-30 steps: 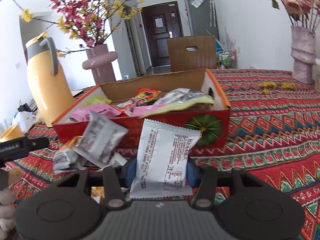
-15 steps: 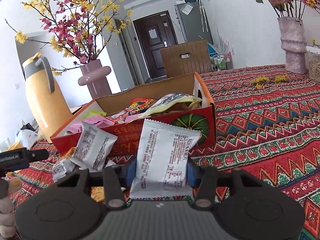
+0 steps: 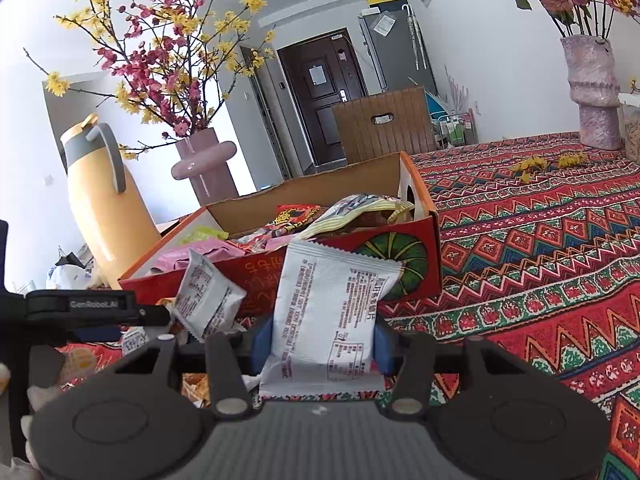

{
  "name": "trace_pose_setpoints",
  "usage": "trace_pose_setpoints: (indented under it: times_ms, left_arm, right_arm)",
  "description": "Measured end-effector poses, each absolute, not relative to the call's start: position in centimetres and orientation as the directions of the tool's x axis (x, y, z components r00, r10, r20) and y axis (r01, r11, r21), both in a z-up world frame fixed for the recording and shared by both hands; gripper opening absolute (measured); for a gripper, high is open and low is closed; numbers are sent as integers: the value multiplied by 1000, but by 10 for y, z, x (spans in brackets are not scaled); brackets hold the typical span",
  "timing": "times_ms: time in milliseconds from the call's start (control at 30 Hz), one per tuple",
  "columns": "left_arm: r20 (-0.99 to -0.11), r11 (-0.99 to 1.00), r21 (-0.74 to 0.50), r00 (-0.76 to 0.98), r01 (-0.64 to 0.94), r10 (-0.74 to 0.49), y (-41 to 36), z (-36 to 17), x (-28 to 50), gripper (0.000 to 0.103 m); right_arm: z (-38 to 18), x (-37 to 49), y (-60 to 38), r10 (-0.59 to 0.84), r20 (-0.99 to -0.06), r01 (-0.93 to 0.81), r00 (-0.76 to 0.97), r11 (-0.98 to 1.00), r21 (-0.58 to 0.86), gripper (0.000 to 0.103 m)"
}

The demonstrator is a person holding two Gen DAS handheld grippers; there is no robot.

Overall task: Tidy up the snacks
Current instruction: 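Grasp the cracker packet with the left tool while the right tool holds the white packet, then carry both packets over the box and open both tools to drop them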

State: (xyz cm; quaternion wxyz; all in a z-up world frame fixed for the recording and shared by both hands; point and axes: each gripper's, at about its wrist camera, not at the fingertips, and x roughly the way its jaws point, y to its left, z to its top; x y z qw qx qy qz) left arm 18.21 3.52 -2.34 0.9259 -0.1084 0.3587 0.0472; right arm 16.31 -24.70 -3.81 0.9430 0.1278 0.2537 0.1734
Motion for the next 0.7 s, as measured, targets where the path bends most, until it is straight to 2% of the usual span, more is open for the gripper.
trace_pose_setpoints:
  times_ms: [67,100,233,700]
  left_arm:
    - [-678,970,-185,735,-156,-12,36,-25,182,55]
    - [-679,970,-191,734,-150,-20,36,-26,181,45]
    - [-666,968,-202,746,-150,-24,38,-25,176,42]
    - [-609,974,-186,793,-132,-9,39,-13,151,42]
  right_arm:
    - [-38,163,-247,393,-433,-263,811,907,330,49]
    - [-38,163,-246,393,-433,-264,811,907,329,49]
    - [-38,163,-246,391,-435,-262,811,908,327,49]
    - [-37,159,-244,388,-416,-270,823,910,315,49]
